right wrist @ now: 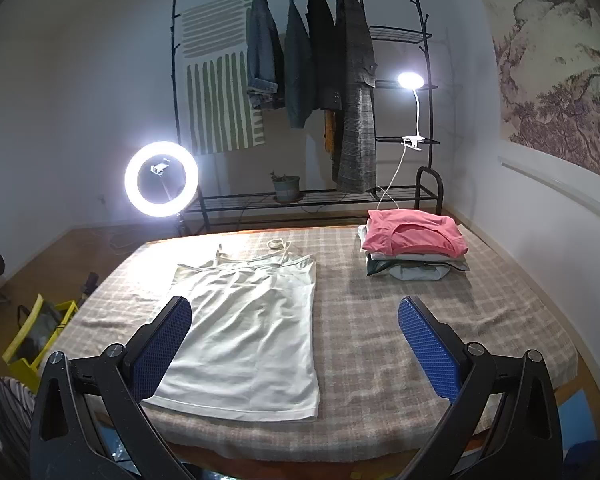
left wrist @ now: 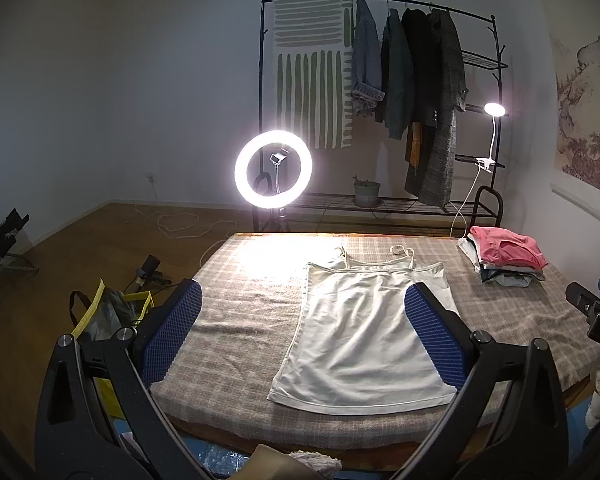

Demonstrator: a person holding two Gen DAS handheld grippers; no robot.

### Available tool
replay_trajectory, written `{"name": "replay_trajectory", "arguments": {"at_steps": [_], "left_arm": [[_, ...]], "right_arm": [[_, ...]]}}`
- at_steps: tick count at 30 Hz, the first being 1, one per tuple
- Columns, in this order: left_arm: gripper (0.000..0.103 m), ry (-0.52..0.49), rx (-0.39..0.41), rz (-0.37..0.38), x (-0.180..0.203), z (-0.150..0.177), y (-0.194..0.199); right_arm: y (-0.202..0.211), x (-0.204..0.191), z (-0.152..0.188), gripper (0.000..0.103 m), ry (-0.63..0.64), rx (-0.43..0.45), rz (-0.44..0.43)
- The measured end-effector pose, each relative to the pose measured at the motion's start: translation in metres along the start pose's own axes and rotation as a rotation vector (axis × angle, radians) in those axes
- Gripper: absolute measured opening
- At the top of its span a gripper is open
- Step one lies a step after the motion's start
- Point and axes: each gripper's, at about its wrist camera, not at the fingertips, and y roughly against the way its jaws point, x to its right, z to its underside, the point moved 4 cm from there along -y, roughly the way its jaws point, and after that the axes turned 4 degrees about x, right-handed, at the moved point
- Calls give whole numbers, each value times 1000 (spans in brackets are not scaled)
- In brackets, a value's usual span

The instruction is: Fold small clothes

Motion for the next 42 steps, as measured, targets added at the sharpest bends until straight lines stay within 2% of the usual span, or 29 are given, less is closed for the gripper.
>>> {"name": "replay_trajectory", "arguments": {"at_steps": [18, 29, 34, 36, 39, 42], "left_arm": [[103, 21, -20, -32, -10, 9, -12], [103, 45, -81, -59, -32, 31, -42], [90, 157, -164, -37, -59, 58, -69], [79, 205, -206, -20, -67, 70, -80], [67, 282, -285, 7, -77, 94, -99], [62, 341, -357, 50, -79, 113, -117]], "right_arm": [[-13, -16, -2, 103, 16, -14, -15], [-43, -39, -6, 103, 62, -21, -40], [-70, -54, -14, 101, 62, -38, -98], [-85, -63, -18, 94, 71, -54, -133], [-110, -82, -21, 85, 86, -91, -202], [-137, -101, -20, 71, 105, -142, -261]]}}
